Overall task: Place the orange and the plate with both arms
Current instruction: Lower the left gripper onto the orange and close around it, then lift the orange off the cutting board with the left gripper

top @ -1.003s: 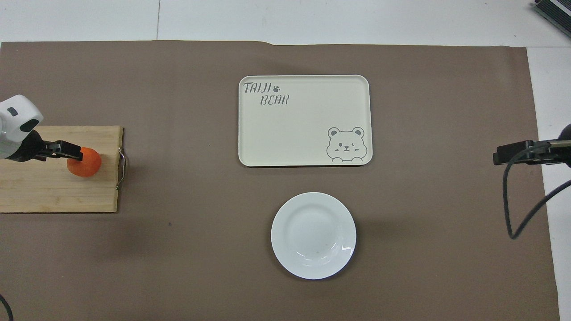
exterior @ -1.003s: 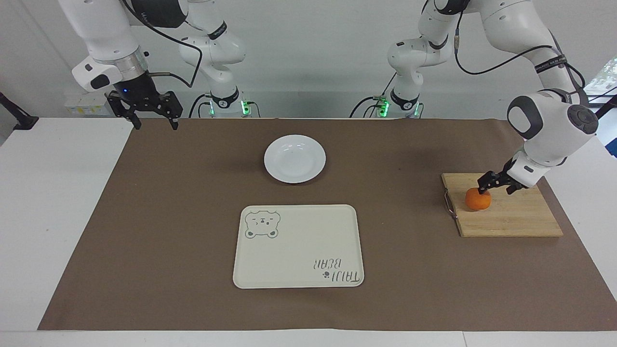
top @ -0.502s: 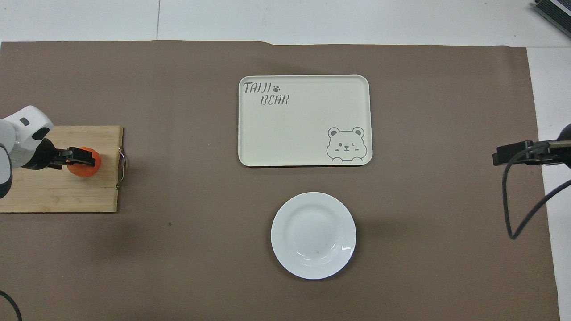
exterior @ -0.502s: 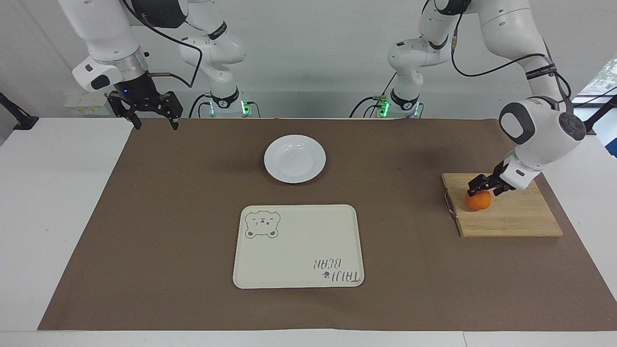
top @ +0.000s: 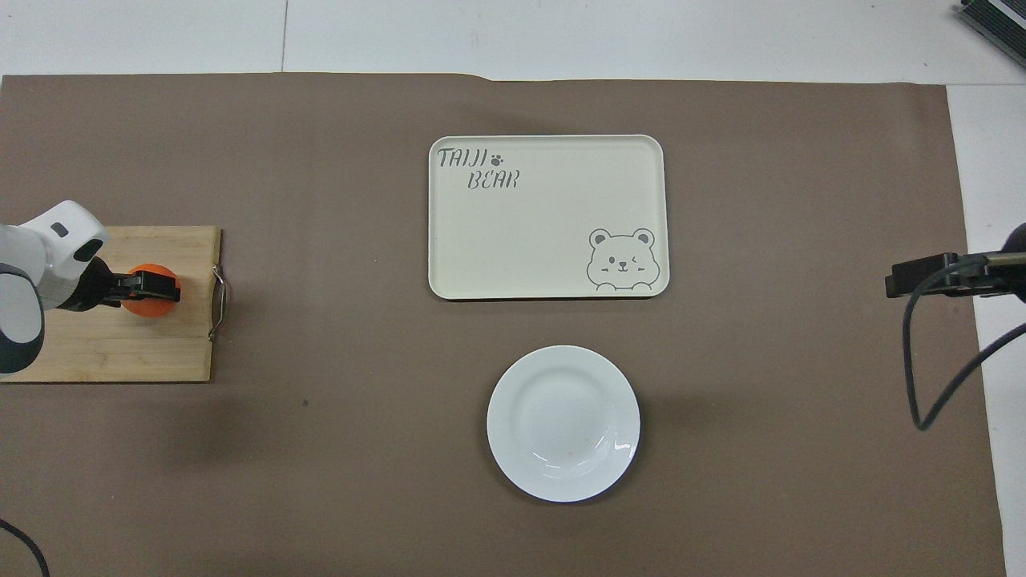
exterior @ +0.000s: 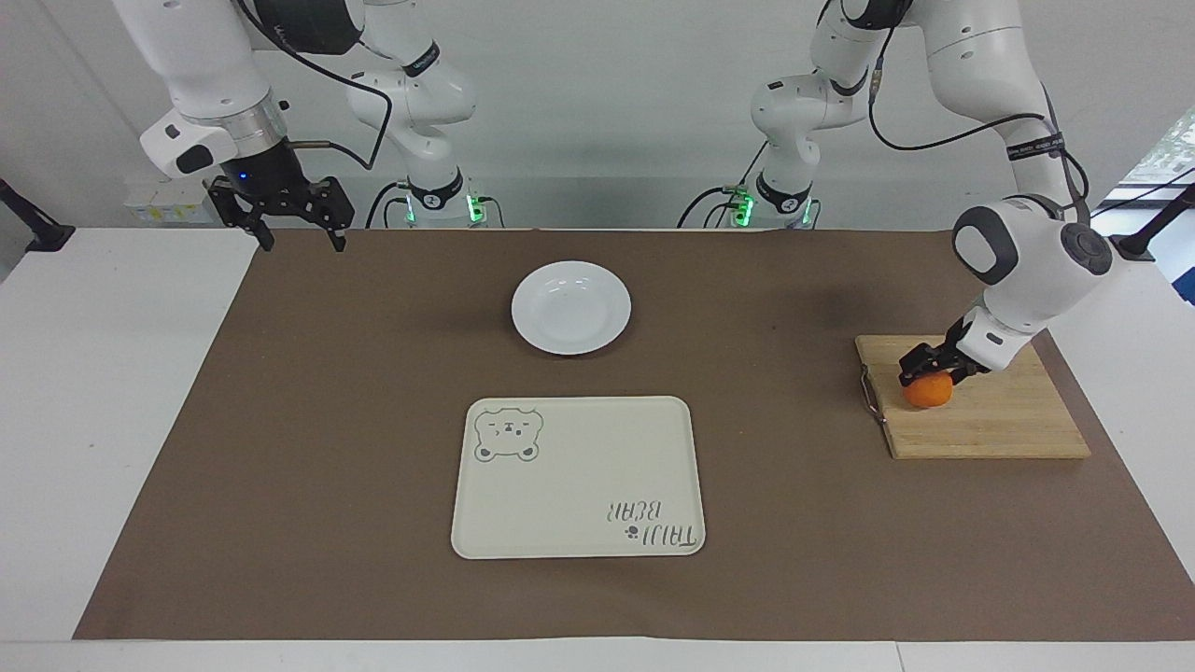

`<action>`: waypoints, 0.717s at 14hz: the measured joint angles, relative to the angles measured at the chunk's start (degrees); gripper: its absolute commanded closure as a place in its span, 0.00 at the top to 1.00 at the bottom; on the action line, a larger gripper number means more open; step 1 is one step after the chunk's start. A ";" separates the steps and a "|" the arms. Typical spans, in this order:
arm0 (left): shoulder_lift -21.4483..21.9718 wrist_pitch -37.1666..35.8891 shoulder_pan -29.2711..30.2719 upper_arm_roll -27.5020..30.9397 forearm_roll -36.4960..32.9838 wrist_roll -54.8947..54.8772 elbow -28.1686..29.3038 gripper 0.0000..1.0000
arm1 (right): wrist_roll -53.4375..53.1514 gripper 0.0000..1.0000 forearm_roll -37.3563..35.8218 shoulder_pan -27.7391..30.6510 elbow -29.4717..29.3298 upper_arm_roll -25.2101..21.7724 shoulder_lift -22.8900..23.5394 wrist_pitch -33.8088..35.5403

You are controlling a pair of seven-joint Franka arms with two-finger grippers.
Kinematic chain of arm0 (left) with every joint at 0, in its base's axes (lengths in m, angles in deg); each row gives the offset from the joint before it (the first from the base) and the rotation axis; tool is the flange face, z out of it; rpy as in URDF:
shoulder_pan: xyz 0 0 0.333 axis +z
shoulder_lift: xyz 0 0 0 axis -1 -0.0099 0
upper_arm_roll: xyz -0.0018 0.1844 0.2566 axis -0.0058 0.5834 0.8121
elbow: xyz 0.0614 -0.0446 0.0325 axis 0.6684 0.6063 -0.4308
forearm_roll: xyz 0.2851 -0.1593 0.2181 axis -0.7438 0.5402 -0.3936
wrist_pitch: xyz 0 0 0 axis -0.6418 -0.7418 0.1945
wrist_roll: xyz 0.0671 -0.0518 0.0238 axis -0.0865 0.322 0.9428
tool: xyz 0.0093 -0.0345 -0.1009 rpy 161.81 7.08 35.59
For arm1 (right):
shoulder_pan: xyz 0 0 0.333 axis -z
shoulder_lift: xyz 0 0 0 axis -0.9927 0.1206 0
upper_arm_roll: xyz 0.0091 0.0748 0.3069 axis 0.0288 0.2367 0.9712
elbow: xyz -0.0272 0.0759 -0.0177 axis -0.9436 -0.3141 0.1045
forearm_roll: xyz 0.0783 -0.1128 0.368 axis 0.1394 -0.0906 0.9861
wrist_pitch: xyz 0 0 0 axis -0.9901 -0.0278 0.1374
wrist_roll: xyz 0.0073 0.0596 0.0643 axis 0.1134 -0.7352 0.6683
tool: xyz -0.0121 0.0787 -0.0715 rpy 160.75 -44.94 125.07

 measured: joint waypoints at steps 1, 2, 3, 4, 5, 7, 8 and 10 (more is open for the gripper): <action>-0.01 0.64 0.00 -0.01 0.00 0.02 0.39 0.01 | 0.00 1.00 0.00 0.00 0.00 0.00 0.00 0.00; -0.01 1.07 0.00 -0.03 0.04 0.02 0.63 0.00 | 0.00 1.00 0.00 0.00 0.00 0.00 0.00 0.00; 0.05 1.09 0.00 -0.05 0.05 0.02 0.63 0.00 | 0.00 1.00 0.00 0.00 0.00 0.00 0.00 0.00; 0.05 1.09 0.00 -0.05 0.05 0.02 0.63 0.00 | 0.00 1.00 0.00 0.00 0.00 0.00 0.00 0.00; 0.05 1.07 0.00 -0.05 0.05 0.03 0.61 0.00 | 0.00 1.00 0.00 0.00 0.00 0.00 0.00 0.00; 0.04 0.88 0.00 -0.06 0.05 0.03 0.42 0.00 | 0.00 1.00 0.00 0.00 0.00 0.00 0.00 0.00; 0.04 0.36 0.00 -0.10 0.06 0.03 -0.02 0.00 | 0.00 1.00 0.00 0.00 0.00 0.00 0.00 0.00; 0.07 -2.72 -0.03 -0.33 0.08 0.06 -2.52 0.00 | 0.00 1.00 0.00 0.00 0.00 0.00 0.00 0.00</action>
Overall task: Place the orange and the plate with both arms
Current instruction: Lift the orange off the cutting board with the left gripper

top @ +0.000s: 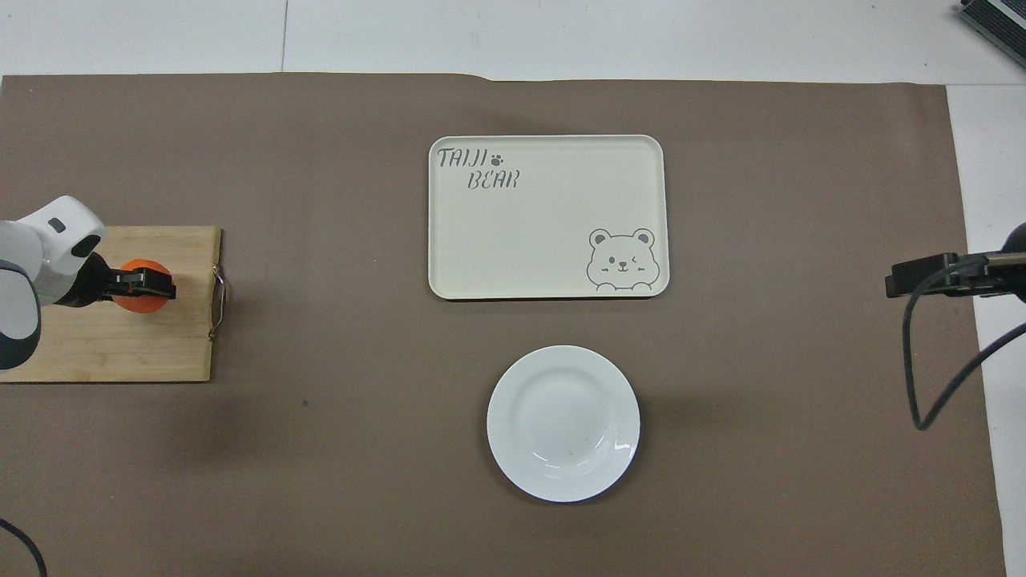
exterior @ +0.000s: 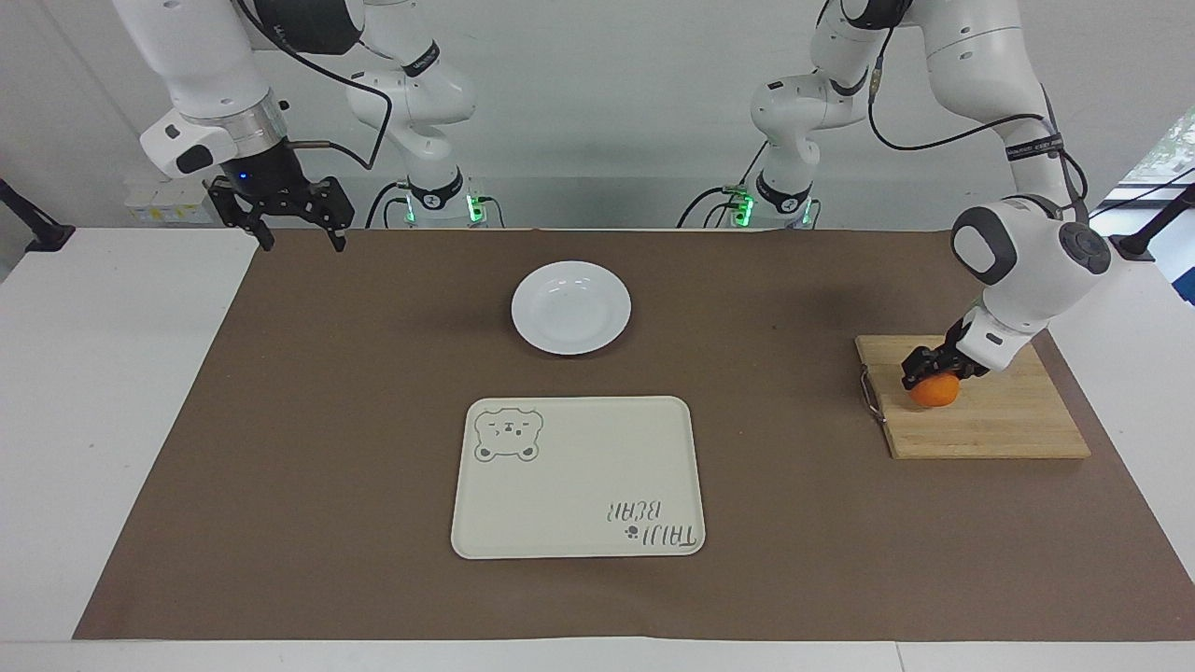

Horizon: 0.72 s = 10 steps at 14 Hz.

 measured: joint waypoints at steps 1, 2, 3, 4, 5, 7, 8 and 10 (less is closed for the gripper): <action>0.02 -1.93 -0.03 -0.14 0.00 0.08 -1.59 0.00 | 0.00 1.00 0.00 0.00 0.00 0.00 0.00 0.00; 0.06 -3.84 -0.04 -0.26 0.00 0.20 -3.23 0.00 | 0.00 1.00 0.00 0.00 0.00 0.00 0.00 0.00; 0.15 -5.84 -0.06 -0.38 0.00 0.28 -4.86 0.00 | 0.00 1.00 0.00 0.00 0.00 0.00 0.00 0.00; 0.28 -8.08 -0.12 -0.45 0.00 0.34 -6.49 0.00 | 0.00 1.00 0.00 0.00 0.00 0.00 0.00 0.00; 0.39 -10.86 -0.20 -0.50 0.00 0.50 -8.44 0.00 | 0.00 1.00 0.00 0.00 0.00 0.00 0.00 0.00; 0.59 -15.99 -0.41 -0.52 -0.18 1.14 -12.48 0.00 | 0.00 1.00 0.00 0.00 0.00 0.00 0.00 0.00; 0.74 -18.22 -0.55 -0.52 -0.51 1.76 -14.53 0.00 | 0.00 1.00 0.00 0.00 0.00 0.00 0.00 0.00; 1.36 -22.72 -0.96 -0.66 -1.14 3.16 -18.05 0.00 | 0.00 1.00 0.00 0.00 0.00 0.00 0.00 0.00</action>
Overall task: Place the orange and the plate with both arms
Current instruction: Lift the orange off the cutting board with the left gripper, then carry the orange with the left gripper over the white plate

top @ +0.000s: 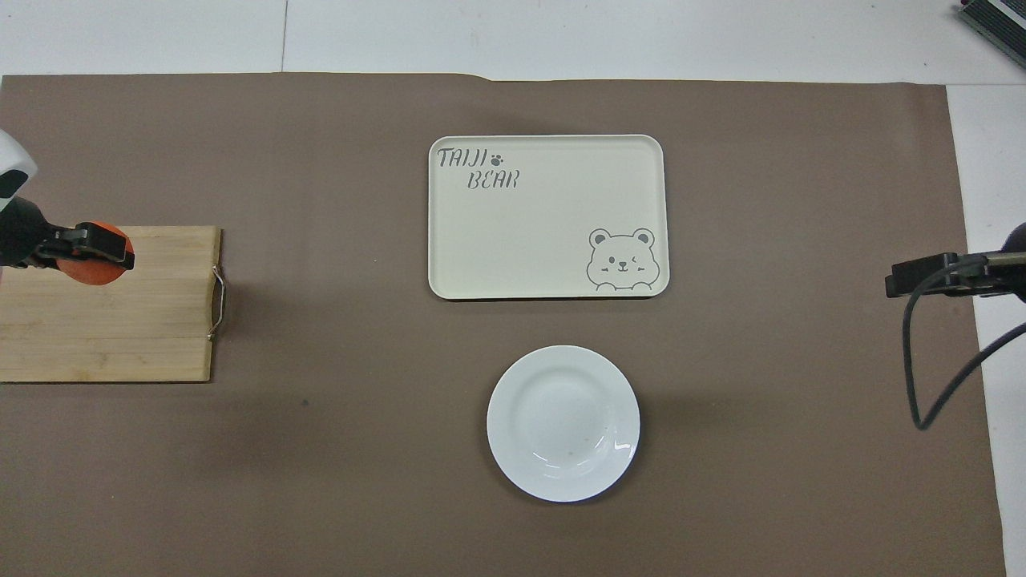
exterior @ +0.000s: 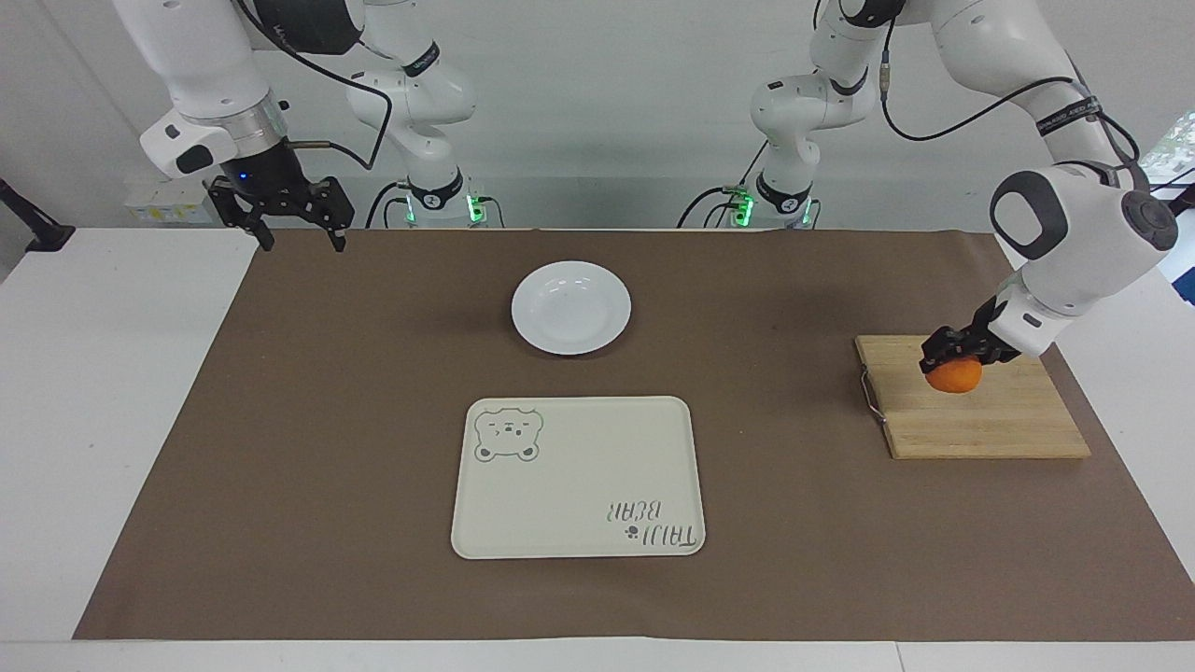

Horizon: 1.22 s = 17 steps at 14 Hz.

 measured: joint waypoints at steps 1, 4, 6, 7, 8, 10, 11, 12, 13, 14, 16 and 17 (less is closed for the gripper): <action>0.39 -2.21 -0.58 -0.01 -0.57 0.93 -1.56 0.00 | 0.00 1.00 0.00 0.00 0.00 0.00 0.00 0.00; 2.20 -7.51 -4.30 -0.17 -2.10 6.21 -4.95 0.00 | 0.00 1.00 0.00 0.02 -0.04 -0.01 0.00 0.02; 3.64 -8.94 -7.64 -0.29 -2.32 9.74 -5.23 0.00 | 0.00 1.00 0.00 0.13 -0.05 -0.36 0.00 0.02; 4.10 -9.41 -9.42 -0.41 -2.38 11.53 -5.22 0.00 | 0.00 1.00 0.00 0.24 -0.05 -0.58 0.00 0.02; 4.35 -9.57 -11.15 -0.54 -2.40 13.19 -5.17 0.00 | 0.00 1.00 0.00 0.29 -0.05 -0.72 0.00 0.02; 4.47 -9.59 -15.16 -0.73 -2.43 17.16 -4.99 0.00 | 0.00 1.00 0.00 0.21 -0.05 -0.58 0.00 0.02; 4.51 -9.51 -17.38 -0.82 -2.45 19.26 -4.80 0.00 | 0.00 1.00 0.00 0.12 -0.05 -0.42 0.00 0.02; 4.62 -9.25 -19.54 -0.87 -2.47 21.09 -4.37 0.00 | 0.00 1.00 0.00 0.05 -0.05 -0.32 0.00 0.02; 4.83 -8.38 -21.70 -0.94 -2.49 22.95 -3.45 0.00 | 0.00 1.00 0.00 0.04 -0.05 -0.28 0.00 0.02; 5.14 -6.83 -23.62 -1.00 -2.52 24.91 -2.12 0.00 | 0.00 1.00 0.00 0.06 -0.05 -0.29 0.00 0.02; 5.62 -3.58 -27.33 -1.06 -2.54 29.57 0.61 0.00 | 0.00 1.00 0.00 0.08 -0.05 -0.33 0.00 0.02; 5.78 -1.28 -29.05 -1.08 -2.54 31.79 1.98 0.00 | 0.00 1.00 0.00 0.09 -0.05 -0.33 0.00 0.02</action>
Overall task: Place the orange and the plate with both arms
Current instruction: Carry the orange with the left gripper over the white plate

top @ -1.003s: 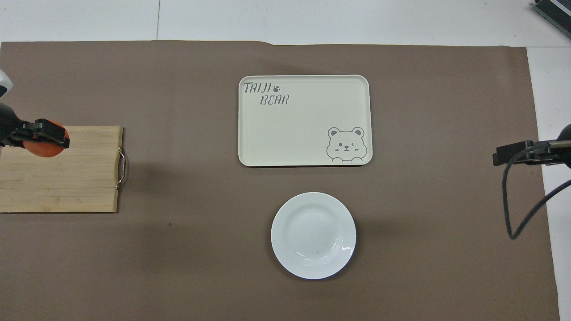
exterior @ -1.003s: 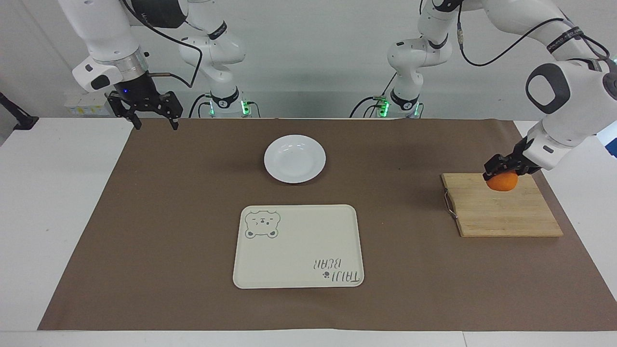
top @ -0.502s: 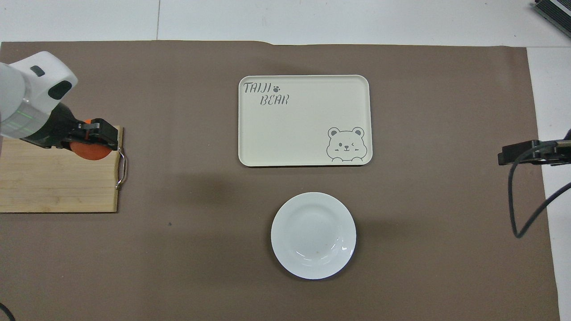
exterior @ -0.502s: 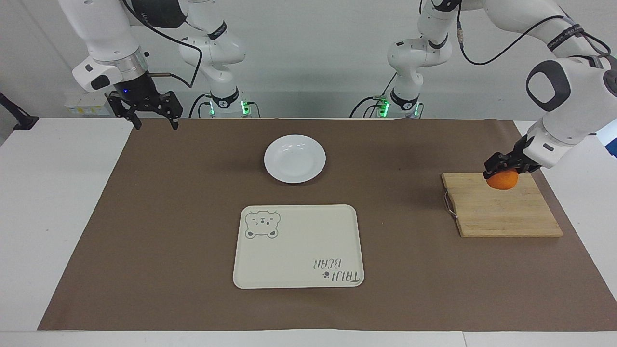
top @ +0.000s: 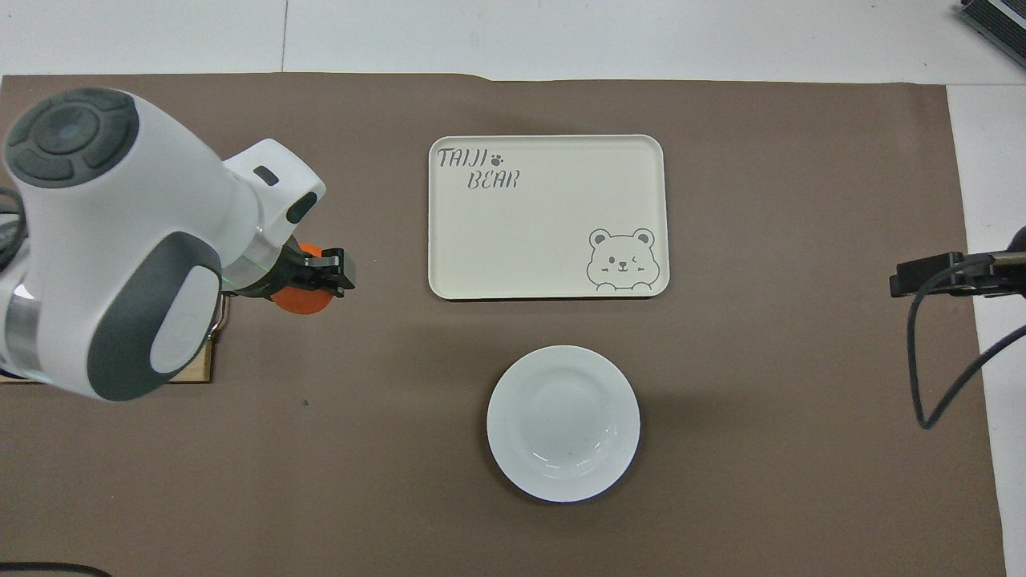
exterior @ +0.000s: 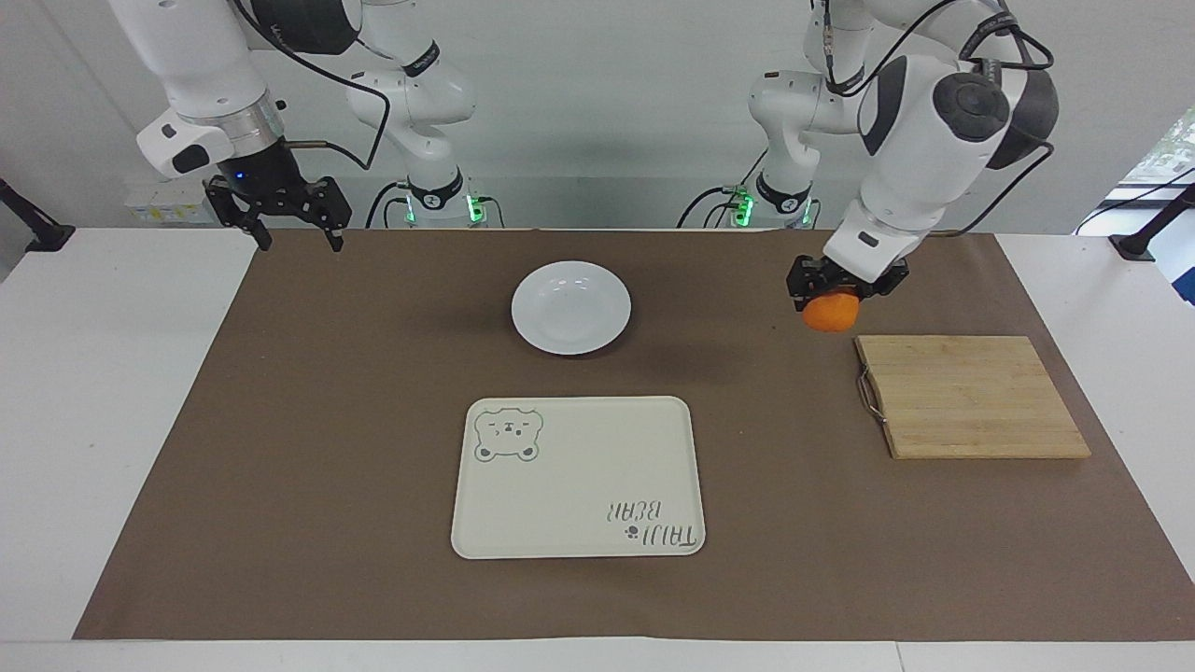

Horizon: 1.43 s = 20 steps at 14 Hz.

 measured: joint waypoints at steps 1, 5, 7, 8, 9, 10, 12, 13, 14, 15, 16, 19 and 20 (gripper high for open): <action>0.05 2.75 -1.65 -0.04 0.00 2.23 1.40 0.00 | 0.00 1.00 0.00 0.00 0.00 0.00 0.00 0.00; -1.23 12.50 -8.96 -0.20 0.00 12.99 7.34 0.00 | 0.00 1.00 0.00 0.00 0.00 0.00 0.00 0.00; -3.53 18.43 -12.04 -0.25 0.00 17.28 8.98 0.00 | 0.00 1.00 0.00 0.00 0.00 0.00 0.00 0.00; -5.03 20.94 -13.29 -0.26 0.00 19.19 9.17 0.00 | 0.00 1.00 0.00 0.00 0.00 0.00 0.00 0.00; -6.18 22.56 -14.44 -0.29 0.00 20.74 9.17 0.00 | 0.00 1.00 0.00 0.00 0.00 0.00 0.00 0.00; -6.82 23.20 -15.81 -0.29 0.00 21.89 9.20 0.00 | 0.00 1.00 0.00 0.00 0.00 0.00 0.00 0.00; -7.19 23.55 -19.00 -0.33 0.00 24.05 9.72 0.00 | 0.00 1.00 0.00 0.00 0.00 0.00 0.00 0.00; -7.19 23.81 -20.58 -0.38 0.01 24.97 10.13 0.00 | 0.00 1.00 0.00 0.00 0.00 0.00 0.00 0.00; -7.23 24.13 -21.92 -0.43 0.15 25.51 10.58 0.00 | 0.00 1.00 0.00 0.00 0.00 0.00 0.00 0.00; -7.25 24.94 -23.16 -0.46 0.66 25.88 11.21 0.00 | 0.00 1.00 0.00 0.00 0.00 0.00 0.00 0.00; -7.28 25.96 -24.03 -0.45 1.52 26.06 11.92 0.00 | 0.00 1.00 0.00 0.00 0.00 0.00 0.00 0.00; -7.74 28.75 -25.56 -0.54 5.06 26.07 14.18 0.00 | 0.00 1.00 0.00 0.00 0.00 0.00 0.00 0.00; -8.15 30.21 -26.04 -0.60 5.63 26.09 14.81 0.00 | 0.00 1.00 0.00 0.00 0.00 0.00 0.00 0.00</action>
